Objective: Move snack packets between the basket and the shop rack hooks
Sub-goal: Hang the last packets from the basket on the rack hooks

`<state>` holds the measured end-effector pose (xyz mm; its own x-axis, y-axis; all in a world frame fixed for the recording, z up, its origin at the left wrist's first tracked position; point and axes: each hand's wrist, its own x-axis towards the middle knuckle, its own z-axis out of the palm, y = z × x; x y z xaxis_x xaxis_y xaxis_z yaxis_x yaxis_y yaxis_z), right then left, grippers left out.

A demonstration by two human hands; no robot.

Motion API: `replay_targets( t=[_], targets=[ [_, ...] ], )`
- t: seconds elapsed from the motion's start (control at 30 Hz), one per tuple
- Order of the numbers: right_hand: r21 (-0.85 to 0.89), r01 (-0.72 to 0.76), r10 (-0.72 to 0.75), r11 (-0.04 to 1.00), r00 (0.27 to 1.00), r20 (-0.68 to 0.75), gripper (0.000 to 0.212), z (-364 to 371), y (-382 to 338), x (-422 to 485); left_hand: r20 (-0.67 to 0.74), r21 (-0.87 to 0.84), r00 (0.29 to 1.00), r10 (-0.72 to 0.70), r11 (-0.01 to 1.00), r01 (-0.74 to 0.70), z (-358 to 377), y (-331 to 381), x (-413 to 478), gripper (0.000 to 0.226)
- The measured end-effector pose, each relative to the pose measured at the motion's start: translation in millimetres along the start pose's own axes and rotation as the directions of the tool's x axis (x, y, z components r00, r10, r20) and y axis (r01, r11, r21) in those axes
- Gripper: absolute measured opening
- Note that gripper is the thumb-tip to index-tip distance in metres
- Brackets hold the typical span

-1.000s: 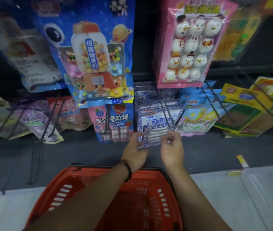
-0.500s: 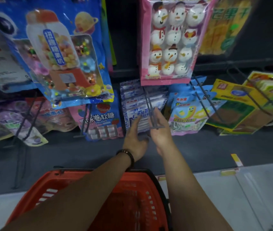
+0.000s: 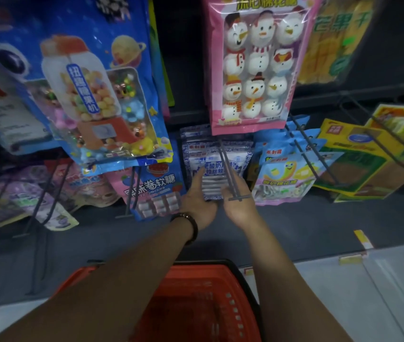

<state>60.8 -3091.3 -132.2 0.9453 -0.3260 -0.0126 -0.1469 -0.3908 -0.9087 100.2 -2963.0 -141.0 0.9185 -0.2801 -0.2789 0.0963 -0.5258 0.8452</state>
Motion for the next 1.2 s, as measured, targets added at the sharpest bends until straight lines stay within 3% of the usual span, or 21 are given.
replay_targets(
  t=[0.13, 0.23, 0.3, 0.37, 0.4, 0.57, 0.67, 0.73, 0.9, 1.03, 1.2],
  targets=[
    [0.010, -0.033, 0.032, 0.999, 0.998, 0.050, 0.035, -1.1, -0.9, -22.8, 0.080, 0.148, 0.997, -0.003, 0.989, -0.009, -15.7, 10.3, -29.2, 0.082],
    [-0.188, -0.122, 0.152, 0.975, 0.976, 0.155, 0.048, -2.8, -11.9, -57.4, 0.166, 0.352, 0.986, 0.019, 0.933, -0.078, -32.0, 11.8, -67.6, 0.060],
    [-0.329, -0.106, 0.190, 0.939, 0.953, 0.236, 0.053, -1.3, -19.5, -86.9, 0.235, 0.457, 0.972, 0.004, 0.882, -0.114, -43.5, 5.4, -98.8, 0.046],
    [-0.387, -0.081, 0.202, 0.918, 0.937, 0.283, 0.054, 1.4, -36.4, -109.6, 0.242, 0.511, 0.969, 0.054, 0.842, -0.175, -57.6, -3.1, -126.7, 0.059],
    [-0.401, -0.060, 0.190, 0.914, 0.937, 0.292, 0.052, 1.9, -47.9, -118.7, 0.227, 0.513, 0.970, 0.084, 0.837, -0.193, -67.1, -6.7, -137.9, 0.067],
    [-0.462, 0.139, 0.012, 0.876, 0.951, 0.308, 0.048, 4.4, -112.8, -147.3, 0.133, 0.549, 0.940, 0.313, 0.767, -0.333, -129.5, 12.7, -195.7, 0.043],
    [-0.552, 0.314, -0.146, 0.772, 0.934, 0.326, 0.057, -4.0, -157.7, -146.0, 0.085, 0.713, 0.812, 0.578, 0.534, -0.454, -172.4, 32.5, -207.1, 0.040],
    [-0.616, 0.395, -0.232, 0.681, 0.915, 0.331, 0.064, -9.9, -190.4, -138.4, 0.061, 0.847, 0.762, 0.645, 0.371, -0.382, -199.4, 50.2, -204.3, 0.044],
    [-0.814, 0.433, -0.285, 0.386, 0.896, 0.342, 0.095, -5.8, -247.9, -117.9, 0.061, 0.971, 0.848, 0.527, 0.166, -0.173, -248.7, 79.2, -185.0, 0.092],
    [-0.909, 0.395, -0.248, 0.134, 0.901, 0.355, 0.111, -0.3, -257.1, -104.3, 0.029, 0.997, 0.896, 0.443, 0.056, -0.060, -261.6, 85.9, -167.4, 0.101],
    [-0.919, 0.390, -0.237, 0.056, 0.899, 0.368, 0.110, 1.4, -263.1, -80.2, 0.021, 0.999, 0.915, 0.404, 0.032, -0.037, -266.7, 87.7, -147.9, 0.100]
  ],
)
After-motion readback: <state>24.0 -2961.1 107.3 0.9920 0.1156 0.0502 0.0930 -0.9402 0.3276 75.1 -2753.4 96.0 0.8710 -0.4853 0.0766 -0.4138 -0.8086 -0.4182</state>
